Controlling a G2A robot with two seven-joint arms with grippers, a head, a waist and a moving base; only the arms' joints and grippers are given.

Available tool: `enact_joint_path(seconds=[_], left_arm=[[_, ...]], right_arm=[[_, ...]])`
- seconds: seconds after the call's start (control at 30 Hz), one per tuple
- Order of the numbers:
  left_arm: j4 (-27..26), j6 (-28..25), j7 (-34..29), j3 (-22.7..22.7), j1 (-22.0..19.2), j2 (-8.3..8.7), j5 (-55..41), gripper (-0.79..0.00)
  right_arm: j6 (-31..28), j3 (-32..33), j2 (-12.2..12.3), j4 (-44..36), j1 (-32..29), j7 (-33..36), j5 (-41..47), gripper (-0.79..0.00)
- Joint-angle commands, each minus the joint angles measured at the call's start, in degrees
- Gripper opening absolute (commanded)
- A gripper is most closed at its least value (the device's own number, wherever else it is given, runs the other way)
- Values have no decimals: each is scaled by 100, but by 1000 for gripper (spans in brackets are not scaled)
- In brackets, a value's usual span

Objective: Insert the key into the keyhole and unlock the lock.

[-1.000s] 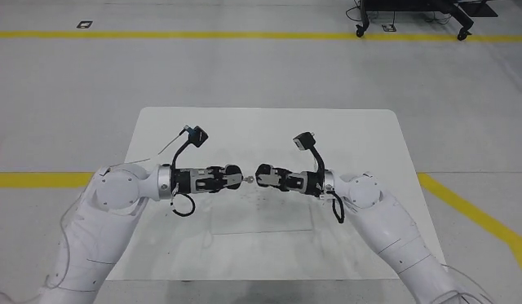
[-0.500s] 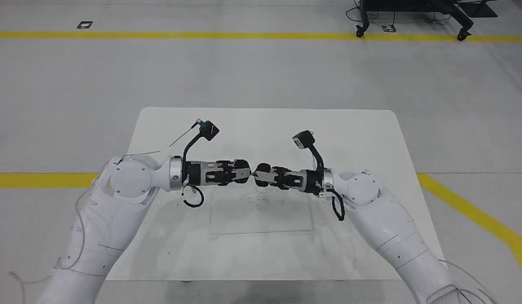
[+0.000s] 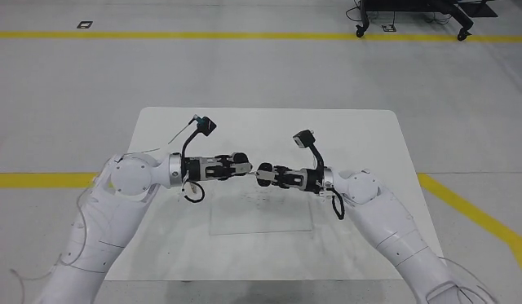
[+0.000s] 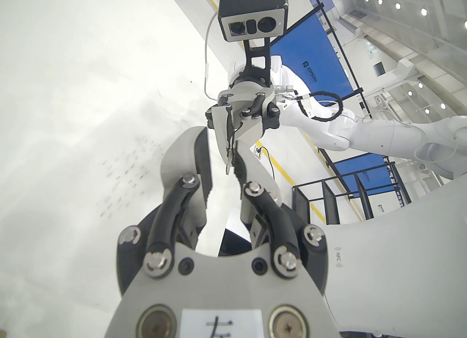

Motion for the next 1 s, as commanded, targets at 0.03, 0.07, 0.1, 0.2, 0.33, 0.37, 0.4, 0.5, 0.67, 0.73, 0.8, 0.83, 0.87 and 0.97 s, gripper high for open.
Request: enact_joint_path(seconds=[0.03, 0.07, 0.1, 0.2, 0.33, 0.37, 0.4, 0.5, 0.67, 0.73, 0.8, 0.83, 0.87, 0.97], left_arm=[[-7, 13, 10, -100, -8, 28, 86, 0], [-7, 13, 10, -100, -8, 28, 86, 0], [-7, 13, 10, -100, -8, 28, 86, 0], [-7, 13, 10, -100, -8, 28, 86, 0], [-7, 13, 10, -100, -8, 28, 86, 0], [-7, 13, 10, -100, -8, 28, 86, 0], [-7, 13, 10, -100, -8, 28, 86, 0], [-226, 93, 310, -225, 106, 61, 469, 0], [-1099, 722, 14, -1011, 484, 299, 2171, 0], [-1695, 1074, -395, -1340, 719, 407, 3010, 0], [-2300, 1344, -848, -1546, 981, 490, 3735, 0], [-2529, 1511, -1075, -1613, 1106, 523, 4090, 0], [-2732, 1678, -1250, -1641, 1216, 545, 4350, 0], [-3054, 2222, -1701, -1506, 1470, 571, 4899, 0]], right_arm=[[-39, 30, 9, -20, 7, -27, -17, -785], [-59, 65, 17, -24, 4, -62, -43, -785], [-92, 118, 29, -34, -8, -114, -59, -785], [-216, 420, 101, -76, -117, -303, -142, -785], [-364, 1015, 248, -241, -449, -541, -201, -785], [-372, 1154, 283, -304, -540, -579, -209, -785], [-384, 1297, 315, -363, -628, -639, -207, -785], [-379, 1374, 333, -409, -687, -668, -200, -785], [-379, 1374, 333, -409, -687, -668, -200, -785], [-379, 1374, 333, -409, -687, -668, -200, -785], [-379, 1374, 333, -409, -687, -668, -200, -785], [-379, 1374, 333, -409, -687, -668, -200, -785], [-379, 1374, 333, -409, -687, -668, -200, -785], [-379, 1374, 333, -409, -687, -668, -200, -785]])
